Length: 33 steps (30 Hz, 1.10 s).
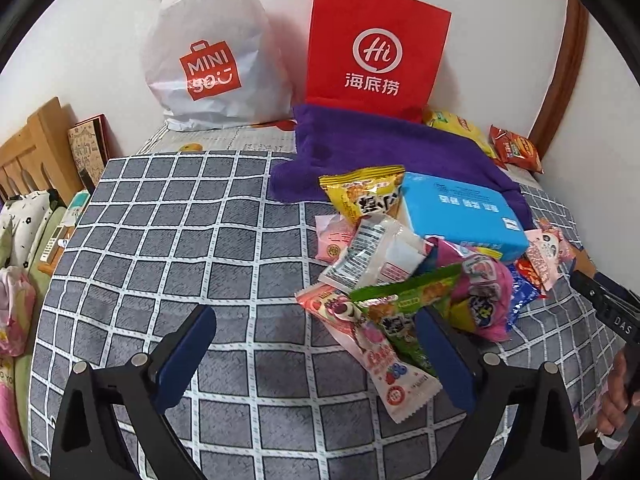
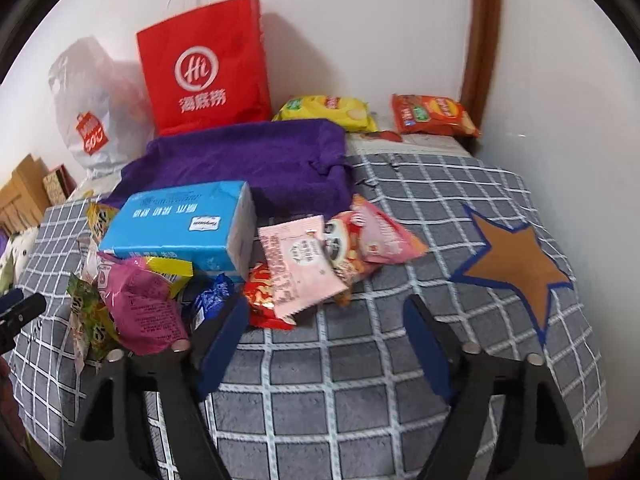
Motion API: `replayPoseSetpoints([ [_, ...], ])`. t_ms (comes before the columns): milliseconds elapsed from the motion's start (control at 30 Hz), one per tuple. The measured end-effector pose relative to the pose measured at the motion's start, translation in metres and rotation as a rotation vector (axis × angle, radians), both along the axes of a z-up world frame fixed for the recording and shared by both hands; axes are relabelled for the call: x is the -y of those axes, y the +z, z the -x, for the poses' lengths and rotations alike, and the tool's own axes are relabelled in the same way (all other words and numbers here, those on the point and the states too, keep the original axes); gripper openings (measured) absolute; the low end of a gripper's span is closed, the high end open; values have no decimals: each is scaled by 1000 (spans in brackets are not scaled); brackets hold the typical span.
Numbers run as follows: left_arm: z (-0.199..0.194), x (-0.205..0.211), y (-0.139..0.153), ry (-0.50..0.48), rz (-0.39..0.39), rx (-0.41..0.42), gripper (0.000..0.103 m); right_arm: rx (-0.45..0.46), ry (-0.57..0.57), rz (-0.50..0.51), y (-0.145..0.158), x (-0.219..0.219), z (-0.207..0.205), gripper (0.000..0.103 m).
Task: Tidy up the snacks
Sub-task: 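Grasp the green triangular packet with the left tool while the right tool grasps the pink-white candy packet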
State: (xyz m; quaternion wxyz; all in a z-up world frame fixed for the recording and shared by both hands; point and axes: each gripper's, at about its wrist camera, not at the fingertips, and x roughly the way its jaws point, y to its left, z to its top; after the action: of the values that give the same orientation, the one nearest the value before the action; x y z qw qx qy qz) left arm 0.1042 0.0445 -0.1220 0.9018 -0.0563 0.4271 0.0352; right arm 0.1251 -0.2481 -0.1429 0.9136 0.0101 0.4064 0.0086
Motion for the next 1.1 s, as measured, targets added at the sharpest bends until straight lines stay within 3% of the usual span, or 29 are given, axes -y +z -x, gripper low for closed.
replayPoseSetpoints([
  [233, -12, -9, -6, -1, 0, -25, 100, -29, 55, 44, -15, -18, -27, 59],
  [467, -21, -21, -12, 3, 53, -39, 100, -59, 60, 38, -30, -20, -48, 59],
  [667, -21, -9, -16, -58, 97, -51, 100, -79, 67, 39, -40, -23, -60, 59],
  [767, -19, -1, -18, -97, 126, -55, 100, -69, 67, 43, -41, -24, -61, 52],
  [800, -19, 3, -19, -113, 134, -59, 100, -65, 68, 48, -41, -24, -61, 45],
  [1100, -26, 29, -30, -169, 145, -79, 100, -45, 106, 21, -30, -16, -35, 42],
])
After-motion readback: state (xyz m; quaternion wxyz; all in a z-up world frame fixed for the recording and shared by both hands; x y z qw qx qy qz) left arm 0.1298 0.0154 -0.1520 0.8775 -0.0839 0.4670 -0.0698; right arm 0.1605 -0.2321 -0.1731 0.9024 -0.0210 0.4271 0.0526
